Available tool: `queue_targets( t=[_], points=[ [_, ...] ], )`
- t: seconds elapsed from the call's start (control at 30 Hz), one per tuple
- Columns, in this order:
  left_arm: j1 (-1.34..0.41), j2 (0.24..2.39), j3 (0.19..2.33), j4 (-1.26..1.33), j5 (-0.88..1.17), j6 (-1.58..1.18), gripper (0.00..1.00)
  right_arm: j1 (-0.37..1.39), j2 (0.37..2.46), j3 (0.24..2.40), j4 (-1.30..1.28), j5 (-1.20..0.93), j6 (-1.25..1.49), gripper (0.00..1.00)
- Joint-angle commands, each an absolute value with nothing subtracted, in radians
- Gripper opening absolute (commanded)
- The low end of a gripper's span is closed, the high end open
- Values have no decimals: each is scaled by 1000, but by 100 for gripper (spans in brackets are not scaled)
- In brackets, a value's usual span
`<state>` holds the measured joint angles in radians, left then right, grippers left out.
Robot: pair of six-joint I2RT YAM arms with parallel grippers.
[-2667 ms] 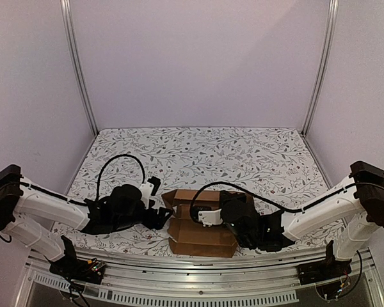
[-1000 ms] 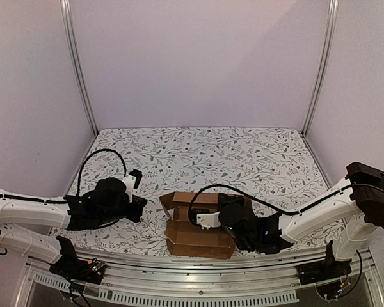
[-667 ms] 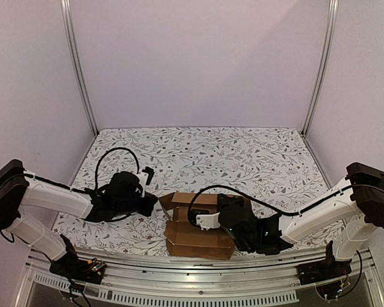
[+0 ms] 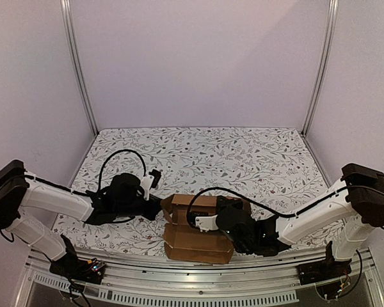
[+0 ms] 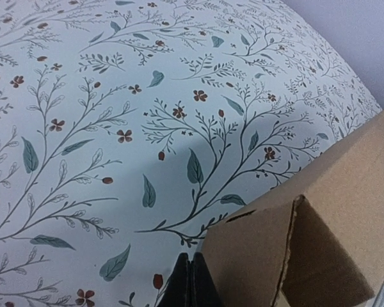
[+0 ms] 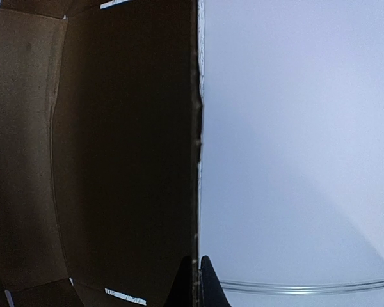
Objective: Fold the paper box
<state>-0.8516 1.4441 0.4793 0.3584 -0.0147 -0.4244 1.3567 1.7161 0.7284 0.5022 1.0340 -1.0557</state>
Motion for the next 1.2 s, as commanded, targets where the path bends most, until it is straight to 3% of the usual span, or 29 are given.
queue_targets(
  t=[0.0, 0.9, 1.17],
  points=[
    [-886, 1402, 449, 315, -53, -457, 0, 1364, 1738, 753, 515, 1048, -1043, 0],
    [-1028, 1340, 377, 362, -158, -540, 0, 1399, 1812, 752, 519, 1088, -1033, 0],
    [-1048, 1344, 366, 371, -161, -555, 0, 1424, 1889, 727, 629, 1134, -1106, 0]
  ],
)
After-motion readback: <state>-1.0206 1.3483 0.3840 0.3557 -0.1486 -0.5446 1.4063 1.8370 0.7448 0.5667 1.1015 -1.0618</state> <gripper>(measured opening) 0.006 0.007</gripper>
